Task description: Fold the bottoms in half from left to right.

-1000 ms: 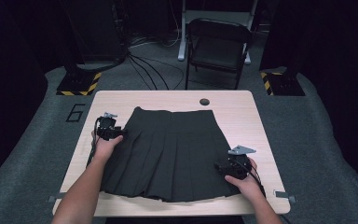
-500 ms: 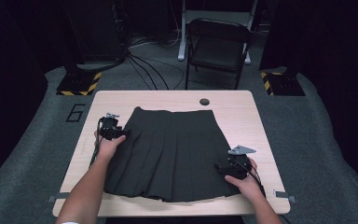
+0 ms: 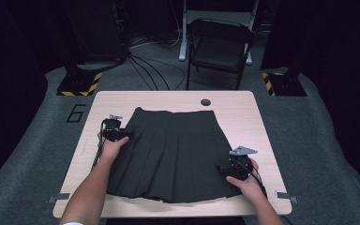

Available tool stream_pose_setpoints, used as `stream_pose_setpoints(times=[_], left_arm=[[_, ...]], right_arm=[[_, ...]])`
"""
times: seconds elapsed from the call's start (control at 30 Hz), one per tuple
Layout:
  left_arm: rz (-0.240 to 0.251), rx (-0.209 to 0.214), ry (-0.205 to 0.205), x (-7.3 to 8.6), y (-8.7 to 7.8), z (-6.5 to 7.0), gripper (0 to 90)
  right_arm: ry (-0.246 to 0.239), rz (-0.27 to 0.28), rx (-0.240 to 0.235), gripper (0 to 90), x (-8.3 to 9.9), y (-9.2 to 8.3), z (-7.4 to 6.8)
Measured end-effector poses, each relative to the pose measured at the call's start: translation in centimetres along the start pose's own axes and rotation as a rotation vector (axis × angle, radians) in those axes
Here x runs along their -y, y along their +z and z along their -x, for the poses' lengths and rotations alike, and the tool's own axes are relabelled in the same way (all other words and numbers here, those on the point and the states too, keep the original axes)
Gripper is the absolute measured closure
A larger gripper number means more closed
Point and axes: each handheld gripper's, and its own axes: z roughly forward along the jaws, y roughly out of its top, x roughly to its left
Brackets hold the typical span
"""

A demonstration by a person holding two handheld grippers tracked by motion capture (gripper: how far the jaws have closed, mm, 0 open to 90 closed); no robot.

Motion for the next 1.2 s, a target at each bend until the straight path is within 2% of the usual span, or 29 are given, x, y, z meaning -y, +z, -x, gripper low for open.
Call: stream_pose_setpoints(times=[0.17,0.2,0.27,0.47,0.6,0.7,0.97,1.17,1.2], left_arm=[[-0.009,-0.012,0.012,0.0,-0.1,-0.1,55.7],[0.000,-0.016,-0.004,0.0,-0.1,-0.1,57.7],[-0.017,-0.013,0.003,-0.1,-0.2,-0.3,59.5],[-0.016,-0.029,-0.014,-0.1,-0.2,-0.2,69.8],[-0.013,-0.036,0.000,-0.2,-0.2,-0.1,74.3],[-0.010,-0.037,-0.001,-0.2,-0.2,0.0,76.7],[-0.004,-0.028,0.029,-0.4,-0.9,0.4,81.4],[0.023,-0.018,0.037,-0.6,-1.6,0.6,82.0],[0.028,-0.009,0.049,-0.8,-2.0,0.7,82.0]], right_arm=[[0.000,0.000,0.000,19.9,0.0,0.0,0.0],[0.000,0.000,0.000,19.9,0.0,0.0,0.0],[0.000,-0.001,0.000,19.9,0.0,0.0,0.0],[0.000,0.000,0.000,19.9,0.0,0.0,0.0],[0.002,-0.002,0.000,19.9,0.0,0.0,0.0],[-0.001,-0.001,-0.001,19.9,0.0,0.0,0.0],[0.005,-0.003,0.001,20.4,0.0,0.0,0.0],[0.003,-0.001,0.005,21.3,0.0,0.0,0.0],[0.004,-0.001,0.004,21.3,0.0,0.0,0.0]])
